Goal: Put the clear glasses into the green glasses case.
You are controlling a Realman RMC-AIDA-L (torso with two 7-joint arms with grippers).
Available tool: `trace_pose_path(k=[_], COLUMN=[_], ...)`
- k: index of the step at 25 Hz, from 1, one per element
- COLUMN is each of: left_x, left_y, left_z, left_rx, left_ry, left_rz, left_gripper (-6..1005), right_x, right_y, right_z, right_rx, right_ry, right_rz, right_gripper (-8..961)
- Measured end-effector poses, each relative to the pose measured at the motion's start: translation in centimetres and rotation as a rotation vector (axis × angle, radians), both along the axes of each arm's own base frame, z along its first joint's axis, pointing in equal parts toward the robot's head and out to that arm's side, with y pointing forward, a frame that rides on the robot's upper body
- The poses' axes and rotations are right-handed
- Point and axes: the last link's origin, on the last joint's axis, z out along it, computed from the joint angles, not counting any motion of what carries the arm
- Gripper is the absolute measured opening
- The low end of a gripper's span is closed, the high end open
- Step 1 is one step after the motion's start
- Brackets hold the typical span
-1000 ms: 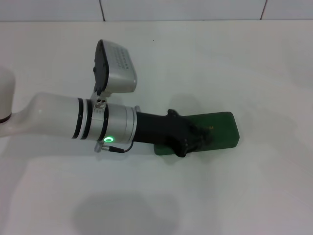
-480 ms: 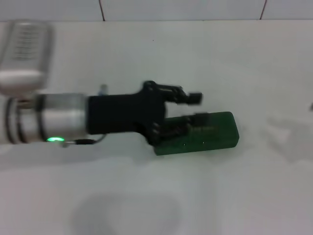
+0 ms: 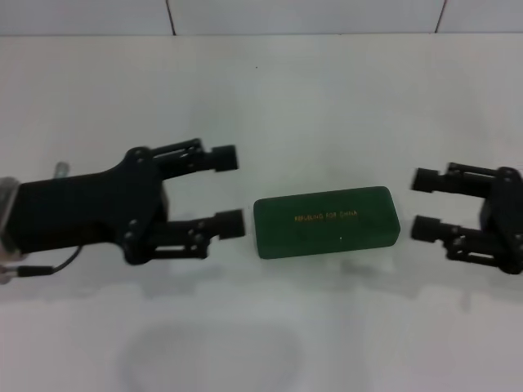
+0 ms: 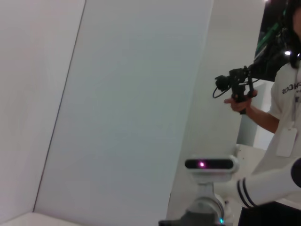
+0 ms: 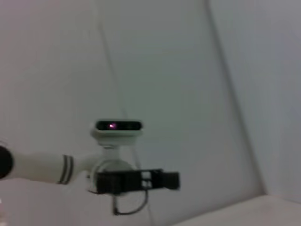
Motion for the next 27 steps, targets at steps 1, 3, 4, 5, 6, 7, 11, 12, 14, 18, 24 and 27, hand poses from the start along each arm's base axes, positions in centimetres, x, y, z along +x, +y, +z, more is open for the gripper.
trace_pose_path(k=[1,3,4,5,6,7,11,12,14,18,24,27], left_x=[-0.2,-0.7,-0.9,-1.0,-1.2,-1.2,-1.3,-1.3,-1.2,-1.2,-1.2,-1.2], left_y=[-0.2,-0.5,-0.6,-0.7,-0.9,-0.9,-1.1,-1.1,-1.1,-1.2,-1.5,-1.5], left_z=[0.1,0.1,0.1,0.0,-0.1,-0.2,-0.4,-0.5,-0.5,-0.6,-0.5,-0.5], left_rx=[-0.001,-0.006,-0.008,-0.011,-0.013,-0.016,-0.021,-0.021,-0.021,-0.014,-0.008,-0.007], left_ry=[0.005,0.021,0.032,0.042,0.057,0.066,0.084,0.083,0.081,0.078,0.072,0.071], left_rz=[0.002,0.002,-0.001,-0.005,-0.014,-0.020,-0.040,-0.042,-0.045,-0.051,-0.068,-0.069], left_gripper=[663,746,788,829,829,829,829,829,829,829,829,829], right_x=[-0.3,-1.2,-1.5,-1.7,-2.0,-2.2,-3.2,-3.4,-3.8,-4.1,-4.2,-4.2], right_y=[0.1,0.6,0.8,0.9,1.1,1.2,1.7,1.7,1.8,2.1,2.1,2.1], right_z=[-0.2,-0.5,-0.6,-0.7,-0.8,-1.0,-1.8,-1.9,-2.2,-2.5,-2.5,-2.6], right_rx=[-0.010,-0.027,-0.034,-0.039,-0.045,-0.051,-0.088,-0.094,-0.101,-0.091,-0.088,-0.095], right_ry=[0.001,0.005,0.010,0.014,0.021,0.026,0.023,0.022,0.031,0.053,0.052,0.047], right_rz=[0.015,0.045,0.054,0.058,0.062,0.066,0.099,0.108,0.117,0.112,0.110,0.113], right_gripper=[579,618,633,647,662,677,750,768,805,836,863,872])
